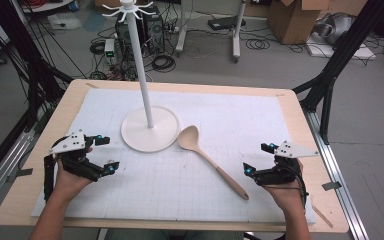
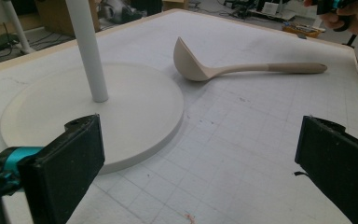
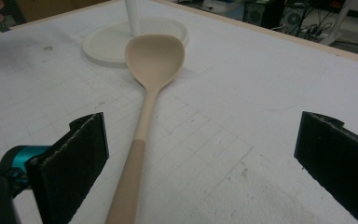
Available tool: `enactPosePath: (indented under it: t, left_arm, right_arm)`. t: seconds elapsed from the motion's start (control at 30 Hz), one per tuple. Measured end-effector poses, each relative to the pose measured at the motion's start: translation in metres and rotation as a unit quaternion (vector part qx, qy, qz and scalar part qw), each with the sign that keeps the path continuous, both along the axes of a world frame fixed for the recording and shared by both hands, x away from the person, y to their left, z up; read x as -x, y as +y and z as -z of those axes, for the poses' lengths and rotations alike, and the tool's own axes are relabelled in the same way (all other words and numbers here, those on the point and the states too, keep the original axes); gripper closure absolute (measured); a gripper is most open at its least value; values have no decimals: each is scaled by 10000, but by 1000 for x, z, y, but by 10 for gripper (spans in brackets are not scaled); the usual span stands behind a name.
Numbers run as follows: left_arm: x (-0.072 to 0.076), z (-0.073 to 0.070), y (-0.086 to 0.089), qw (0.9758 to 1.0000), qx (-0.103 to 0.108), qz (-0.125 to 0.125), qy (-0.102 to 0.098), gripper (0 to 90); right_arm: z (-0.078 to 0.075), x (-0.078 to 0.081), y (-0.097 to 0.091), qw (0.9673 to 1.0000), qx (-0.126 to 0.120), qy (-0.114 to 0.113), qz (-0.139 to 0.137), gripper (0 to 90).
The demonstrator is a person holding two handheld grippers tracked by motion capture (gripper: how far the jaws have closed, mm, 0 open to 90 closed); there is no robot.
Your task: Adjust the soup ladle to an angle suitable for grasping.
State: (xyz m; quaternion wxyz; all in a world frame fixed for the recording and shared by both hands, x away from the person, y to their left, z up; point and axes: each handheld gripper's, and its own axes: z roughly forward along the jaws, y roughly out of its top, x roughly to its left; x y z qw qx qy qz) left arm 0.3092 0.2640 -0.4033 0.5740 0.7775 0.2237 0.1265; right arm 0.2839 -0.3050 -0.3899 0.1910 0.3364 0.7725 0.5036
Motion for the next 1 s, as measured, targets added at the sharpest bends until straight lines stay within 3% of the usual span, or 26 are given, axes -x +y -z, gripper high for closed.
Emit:
enactPosePath:
  t: [0.13,0.33,0.67,0.93,1.0]
  left_arm:
    - [0,0,-1,10000,20,11,37,17]
    - [1,0,-2,10000,-39,46,29,17]
    - [2,0,-2,10000,-48,50,37,17]
    - [2,0,-2,10000,-65,50,33,17]
    - [2,0,-1,10000,-69,44,28,17]
  right_arm:
    - [3,-2,2,9999,48,92,-26,14]
    - [2,0,1,10000,-13,73,-14,14]
    - [1,-1,7,9998,111,109,-78,14]
    - [-4,-16,32,9982,428,274,-309,14]
    - [-5,-22,39,9972,518,408,-352,13]
